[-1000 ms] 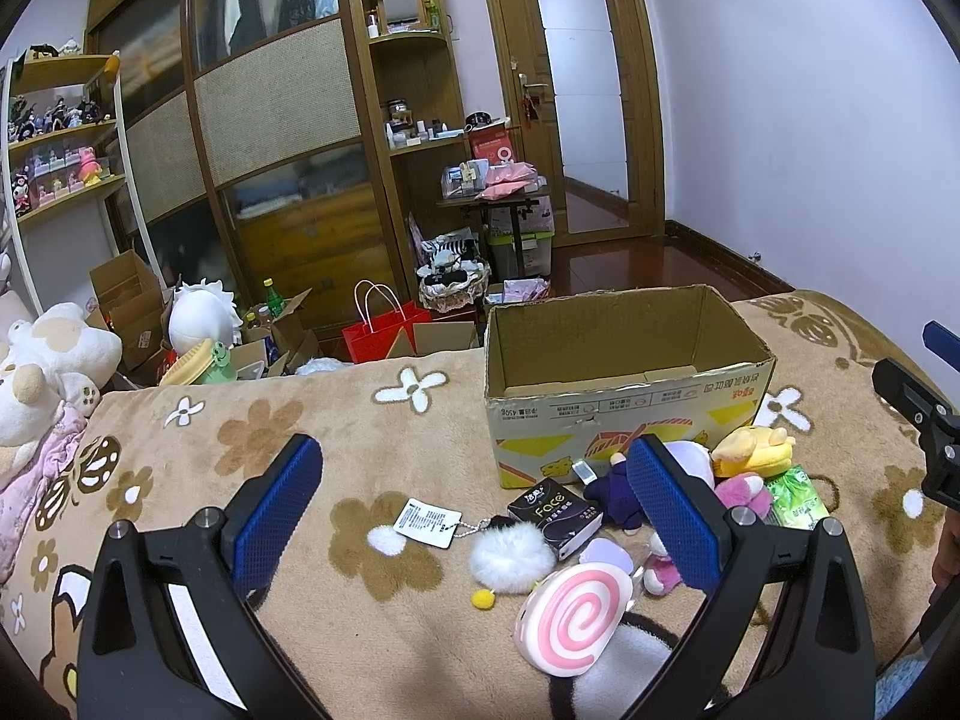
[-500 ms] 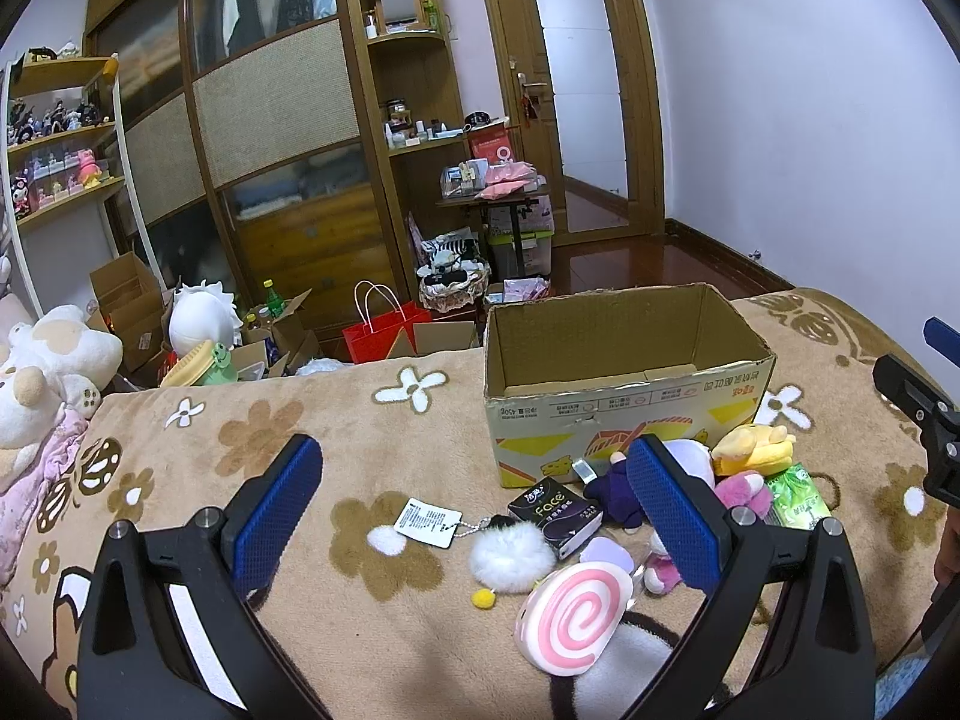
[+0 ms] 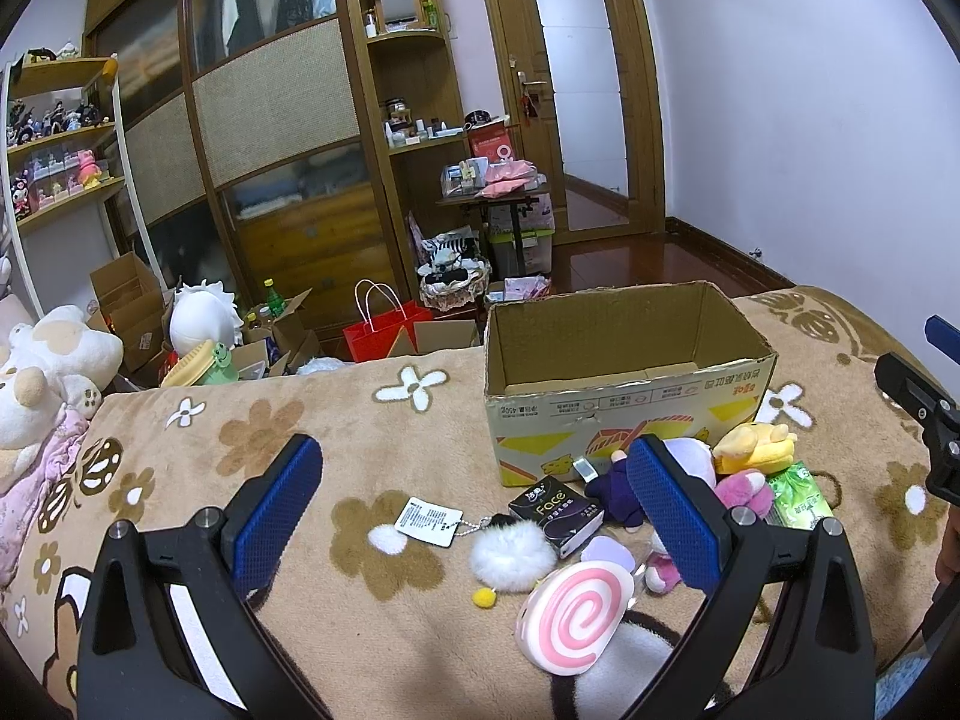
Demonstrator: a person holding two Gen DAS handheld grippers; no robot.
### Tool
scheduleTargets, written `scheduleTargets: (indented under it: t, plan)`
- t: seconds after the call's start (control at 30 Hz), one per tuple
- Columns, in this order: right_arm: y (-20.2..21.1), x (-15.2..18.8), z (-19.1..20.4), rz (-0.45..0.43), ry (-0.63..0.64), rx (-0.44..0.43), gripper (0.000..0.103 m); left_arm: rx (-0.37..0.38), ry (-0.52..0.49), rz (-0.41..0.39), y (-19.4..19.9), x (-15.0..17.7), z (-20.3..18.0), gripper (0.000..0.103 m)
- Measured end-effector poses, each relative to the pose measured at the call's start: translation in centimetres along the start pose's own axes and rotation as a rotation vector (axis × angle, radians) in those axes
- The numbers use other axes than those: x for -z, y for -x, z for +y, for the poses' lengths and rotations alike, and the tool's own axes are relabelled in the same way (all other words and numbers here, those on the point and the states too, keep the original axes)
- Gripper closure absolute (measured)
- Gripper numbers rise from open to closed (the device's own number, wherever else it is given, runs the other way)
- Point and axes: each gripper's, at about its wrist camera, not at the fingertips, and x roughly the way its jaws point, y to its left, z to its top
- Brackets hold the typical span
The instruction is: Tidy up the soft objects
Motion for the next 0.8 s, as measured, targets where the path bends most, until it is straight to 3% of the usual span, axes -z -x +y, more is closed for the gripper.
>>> scheduleTargets:
  t: [0.8]
  plan:
    - [-0.05,0.05,0.03,-0.002,-0.004,-0.004,0.0,0.001,-0.003,0.007,0.0,0.31,-0.29,0.002]
